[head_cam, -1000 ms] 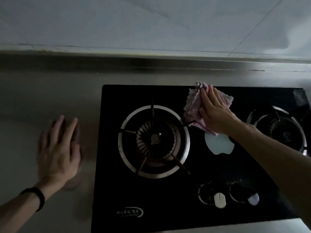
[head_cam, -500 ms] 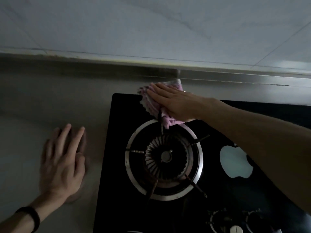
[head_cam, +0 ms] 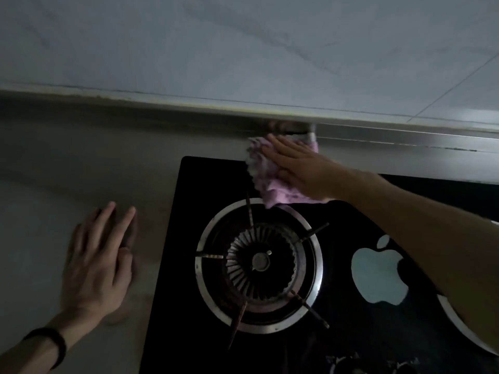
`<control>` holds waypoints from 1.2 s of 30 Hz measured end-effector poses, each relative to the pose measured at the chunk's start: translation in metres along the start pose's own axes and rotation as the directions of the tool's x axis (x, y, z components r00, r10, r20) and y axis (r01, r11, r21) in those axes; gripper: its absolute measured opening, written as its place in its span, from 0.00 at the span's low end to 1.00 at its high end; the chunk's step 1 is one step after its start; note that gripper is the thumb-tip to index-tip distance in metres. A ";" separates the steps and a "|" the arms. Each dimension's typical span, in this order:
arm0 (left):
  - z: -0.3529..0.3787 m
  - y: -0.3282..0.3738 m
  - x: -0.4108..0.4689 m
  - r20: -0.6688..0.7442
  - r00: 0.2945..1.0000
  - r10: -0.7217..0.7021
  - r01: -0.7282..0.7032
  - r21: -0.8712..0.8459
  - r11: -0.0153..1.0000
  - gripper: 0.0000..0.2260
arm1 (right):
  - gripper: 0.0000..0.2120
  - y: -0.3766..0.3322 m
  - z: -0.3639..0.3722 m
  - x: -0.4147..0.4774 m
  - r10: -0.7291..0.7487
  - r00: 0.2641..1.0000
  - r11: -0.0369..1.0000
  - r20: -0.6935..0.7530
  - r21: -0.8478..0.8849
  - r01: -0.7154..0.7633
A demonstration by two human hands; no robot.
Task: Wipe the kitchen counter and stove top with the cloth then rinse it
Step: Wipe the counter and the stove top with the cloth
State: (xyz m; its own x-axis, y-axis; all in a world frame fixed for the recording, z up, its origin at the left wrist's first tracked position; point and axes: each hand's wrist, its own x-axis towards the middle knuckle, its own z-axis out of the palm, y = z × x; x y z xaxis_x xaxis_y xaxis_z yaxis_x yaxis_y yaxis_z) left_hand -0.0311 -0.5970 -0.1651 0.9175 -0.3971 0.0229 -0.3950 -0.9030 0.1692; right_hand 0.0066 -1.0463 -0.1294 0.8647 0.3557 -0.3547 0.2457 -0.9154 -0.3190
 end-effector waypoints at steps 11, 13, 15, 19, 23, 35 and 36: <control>0.002 -0.001 -0.001 0.000 1.000 -0.008 0.008 0.031 0.999 0.30 | 0.31 0.046 0.029 -0.128 0.435 0.892 0.900 -0.122 0.034 -0.434; -0.003 0.004 0.001 0.018 1.000 -0.019 0.018 0.032 0.999 0.30 | 0.31 0.025 0.041 -0.134 0.500 0.855 0.866 -0.137 0.055 -0.498; -0.007 0.008 0.000 0.031 0.999 -0.041 0.039 0.046 0.998 0.30 | 0.32 -0.002 0.053 -0.149 0.551 0.825 0.834 -0.125 0.075 -0.546; -0.013 0.023 -0.006 0.042 0.995 -0.093 0.092 0.029 0.995 0.29 | 0.33 -0.056 0.078 -0.189 0.580 0.810 0.814 -0.087 0.030 -0.579; -0.022 0.041 -0.024 0.099 0.977 -0.187 0.193 -0.053 0.980 0.30 | 0.33 -0.100 0.091 -0.215 0.596 0.803 0.803 0.006 0.033 -0.596; -0.011 0.107 -0.108 0.174 0.984 -0.028 0.078 -0.283 0.956 0.26 | 0.37 -0.183 0.086 -0.220 0.610 0.783 0.784 0.120 0.055 -0.619; -0.009 0.107 -0.109 0.166 0.986 -0.020 0.064 -0.266 0.962 0.26 | 0.35 -0.196 0.088 -0.219 0.612 0.780 0.780 0.130 0.061 -0.623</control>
State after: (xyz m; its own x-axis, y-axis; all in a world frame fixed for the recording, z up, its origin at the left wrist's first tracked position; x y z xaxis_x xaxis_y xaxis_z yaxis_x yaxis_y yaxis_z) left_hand -0.1727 -0.6492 -0.1410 0.9050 -0.4003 -0.1441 -0.3085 -0.8506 0.4259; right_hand -0.2699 -0.9279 -0.0666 0.7679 -0.2585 -0.5861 -0.3736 -0.9240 -0.0819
